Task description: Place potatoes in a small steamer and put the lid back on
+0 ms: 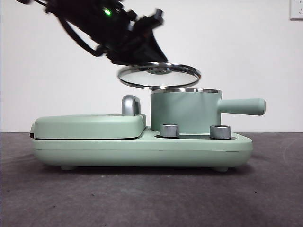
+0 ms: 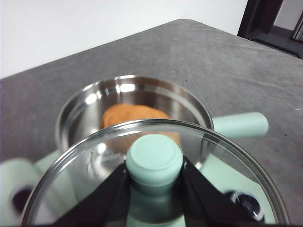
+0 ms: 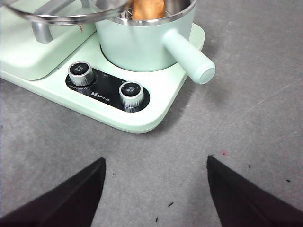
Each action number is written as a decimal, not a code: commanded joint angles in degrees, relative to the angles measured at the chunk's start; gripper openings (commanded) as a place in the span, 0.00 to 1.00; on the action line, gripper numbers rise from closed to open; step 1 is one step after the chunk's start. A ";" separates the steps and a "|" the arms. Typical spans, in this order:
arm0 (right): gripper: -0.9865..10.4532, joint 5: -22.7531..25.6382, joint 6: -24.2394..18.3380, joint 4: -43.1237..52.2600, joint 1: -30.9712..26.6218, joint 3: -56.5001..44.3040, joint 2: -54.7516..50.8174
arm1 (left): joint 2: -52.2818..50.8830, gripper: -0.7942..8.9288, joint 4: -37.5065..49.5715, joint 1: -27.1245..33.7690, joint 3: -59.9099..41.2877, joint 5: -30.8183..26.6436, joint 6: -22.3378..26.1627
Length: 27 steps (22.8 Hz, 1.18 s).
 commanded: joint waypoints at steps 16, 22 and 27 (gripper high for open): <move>0.37 0.13 0.74 0.28 0.35 0.28 0.13 | 18.64 0.09 3.74 -0.81 19.28 -0.72 6.08; 0.37 1.60 0.72 0.28 0.35 0.28 0.15 | 19.96 0.09 4.07 -0.92 19.28 -0.68 6.01; 0.37 1.60 0.72 0.28 0.33 0.28 0.17 | 20.31 0.09 4.13 -1.05 19.28 -0.63 5.33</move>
